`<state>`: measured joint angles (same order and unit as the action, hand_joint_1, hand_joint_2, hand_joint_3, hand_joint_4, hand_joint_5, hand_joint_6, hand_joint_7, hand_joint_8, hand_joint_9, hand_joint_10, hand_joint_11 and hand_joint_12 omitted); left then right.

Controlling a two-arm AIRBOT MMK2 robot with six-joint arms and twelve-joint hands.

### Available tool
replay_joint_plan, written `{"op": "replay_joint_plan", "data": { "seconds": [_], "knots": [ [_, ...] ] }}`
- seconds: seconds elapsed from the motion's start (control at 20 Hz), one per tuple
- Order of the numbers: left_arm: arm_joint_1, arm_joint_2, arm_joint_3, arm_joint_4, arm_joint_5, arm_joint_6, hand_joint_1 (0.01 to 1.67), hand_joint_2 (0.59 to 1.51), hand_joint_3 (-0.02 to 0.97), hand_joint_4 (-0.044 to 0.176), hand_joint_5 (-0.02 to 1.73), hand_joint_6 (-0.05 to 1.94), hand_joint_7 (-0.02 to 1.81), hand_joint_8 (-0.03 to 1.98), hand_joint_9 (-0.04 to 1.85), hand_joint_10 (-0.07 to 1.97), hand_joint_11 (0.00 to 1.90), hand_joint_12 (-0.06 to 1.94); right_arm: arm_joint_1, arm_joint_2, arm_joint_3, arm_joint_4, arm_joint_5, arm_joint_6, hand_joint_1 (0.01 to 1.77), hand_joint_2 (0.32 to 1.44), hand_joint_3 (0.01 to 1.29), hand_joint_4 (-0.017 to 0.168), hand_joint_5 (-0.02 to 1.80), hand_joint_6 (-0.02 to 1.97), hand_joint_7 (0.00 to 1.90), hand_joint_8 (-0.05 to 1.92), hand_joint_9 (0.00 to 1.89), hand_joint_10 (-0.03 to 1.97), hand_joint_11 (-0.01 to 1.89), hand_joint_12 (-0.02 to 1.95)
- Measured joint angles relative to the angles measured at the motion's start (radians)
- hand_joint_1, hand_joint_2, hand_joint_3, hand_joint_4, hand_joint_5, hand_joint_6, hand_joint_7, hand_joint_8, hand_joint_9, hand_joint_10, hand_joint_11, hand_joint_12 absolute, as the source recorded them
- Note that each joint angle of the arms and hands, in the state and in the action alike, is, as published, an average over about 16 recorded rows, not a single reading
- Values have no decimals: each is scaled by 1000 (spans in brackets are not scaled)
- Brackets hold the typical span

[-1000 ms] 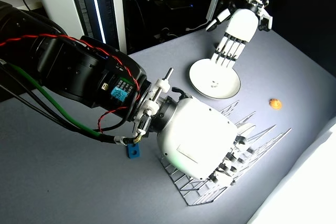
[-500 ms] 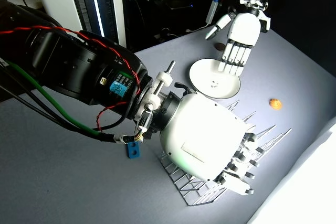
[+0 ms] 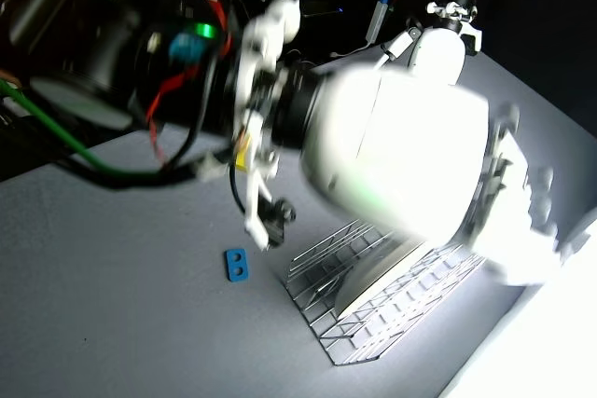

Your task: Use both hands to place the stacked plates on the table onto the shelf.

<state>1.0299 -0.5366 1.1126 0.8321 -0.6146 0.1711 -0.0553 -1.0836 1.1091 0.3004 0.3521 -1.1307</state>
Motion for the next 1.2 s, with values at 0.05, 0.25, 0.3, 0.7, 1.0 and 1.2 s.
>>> {"op": "replay_joint_plan", "data": {
  "seconds": [0.05,0.25,0.3,0.7,1.0,1.2],
  "knots": [
    [6,-1,-4,-4,4,0,19,1142,19,0,13,-2,10,3,-20,-32,23,21,6,6,-16,-33,4,-1,1017,1037,12,-3,468,54,490,28,364,261,86,1075],
    [34,-4,-19,-20,15,1,19,1142,18,-2,5,-11,3,-3,-25,-41,27,29,11,22,-80,-143,14,-7,1044,1015,12,-3,305,42,311,28,228,174,50,726],
    [41,-4,-23,-25,18,1,19,1142,18,-3,3,-13,1,-4,-25,-43,28,31,8,24,-95,-164,15,-10,1053,1007,12,-3,265,39,267,28,195,152,41,639],
    [69,-10,-44,-56,33,0,19,1145,18,-7,-10,-26,-10,-15,-26,-51,33,43,-73,19,-198,-300,33,-38,1146,940,12,1,39,34,21,28,18,24,14,52],
    [72,-10,-48,-64,34,0,19,1140,18,-7,-8,-27,-11,-16,-26,-51,33,43,-173,-39,-239,-366,30,-80,1174,901,12,5,21,34,10,28,14,23,16,8],
    [72,-10,-48,-65,34,0,19,1138,18,-7,-7,-27,-11,-15,-27,-51,33,43,-230,-105,-225,-397,15,-123,1170,894,12,5,20,33,11,28,16,23,18,6]
  ]
}}
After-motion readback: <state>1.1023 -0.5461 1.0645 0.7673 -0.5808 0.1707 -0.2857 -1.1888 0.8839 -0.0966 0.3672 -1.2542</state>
